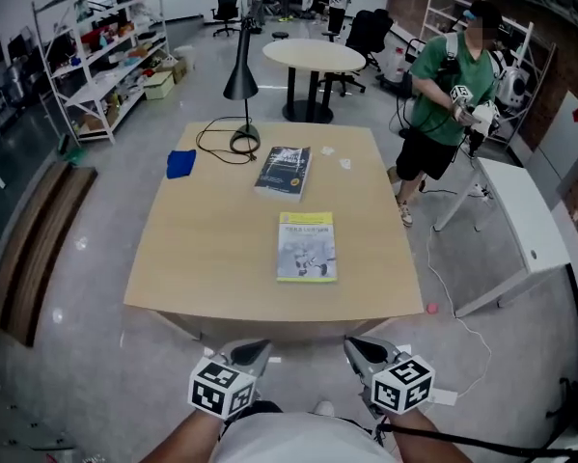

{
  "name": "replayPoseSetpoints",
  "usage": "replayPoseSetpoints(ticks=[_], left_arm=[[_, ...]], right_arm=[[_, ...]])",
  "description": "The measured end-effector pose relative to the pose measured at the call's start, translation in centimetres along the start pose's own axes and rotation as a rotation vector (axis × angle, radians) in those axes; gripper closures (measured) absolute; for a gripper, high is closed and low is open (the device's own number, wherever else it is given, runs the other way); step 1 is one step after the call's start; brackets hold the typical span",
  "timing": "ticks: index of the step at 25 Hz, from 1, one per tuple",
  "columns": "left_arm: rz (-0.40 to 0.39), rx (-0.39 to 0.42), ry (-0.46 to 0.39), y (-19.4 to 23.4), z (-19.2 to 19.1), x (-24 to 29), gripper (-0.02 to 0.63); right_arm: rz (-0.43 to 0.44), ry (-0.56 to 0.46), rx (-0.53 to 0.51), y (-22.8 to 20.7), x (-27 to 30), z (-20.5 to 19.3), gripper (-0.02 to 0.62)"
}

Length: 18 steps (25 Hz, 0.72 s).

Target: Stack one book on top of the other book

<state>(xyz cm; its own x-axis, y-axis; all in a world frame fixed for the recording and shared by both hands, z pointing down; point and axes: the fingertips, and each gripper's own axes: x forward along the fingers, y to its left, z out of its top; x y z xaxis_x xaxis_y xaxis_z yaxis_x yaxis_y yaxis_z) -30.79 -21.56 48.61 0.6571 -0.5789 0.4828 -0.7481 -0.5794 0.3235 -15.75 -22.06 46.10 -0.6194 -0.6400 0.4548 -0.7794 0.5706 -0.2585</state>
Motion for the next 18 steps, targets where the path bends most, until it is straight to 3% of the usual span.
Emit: replayPoseSetpoints(ticks=[3, 10, 18], left_arm=[[0.017, -0.042, -0.006, -1.9, -0.9, 0.3, 0.601], [0.044, -0.002, 0.0, -3.7, -1.0, -0.2, 0.601], [0.054, 0.038, -0.007, -2.8, -0.1, -0.5, 0.601]], right_arm=[[0.028, 0.015, -0.046, 0.1, -0.8, -0.4, 0.595], [0.067, 0.008, -0.063, 0.9, -1.4, -0.9, 0.595], [0.072, 0.001, -0.061, 1.2, -0.6, -0.8, 0.595]])
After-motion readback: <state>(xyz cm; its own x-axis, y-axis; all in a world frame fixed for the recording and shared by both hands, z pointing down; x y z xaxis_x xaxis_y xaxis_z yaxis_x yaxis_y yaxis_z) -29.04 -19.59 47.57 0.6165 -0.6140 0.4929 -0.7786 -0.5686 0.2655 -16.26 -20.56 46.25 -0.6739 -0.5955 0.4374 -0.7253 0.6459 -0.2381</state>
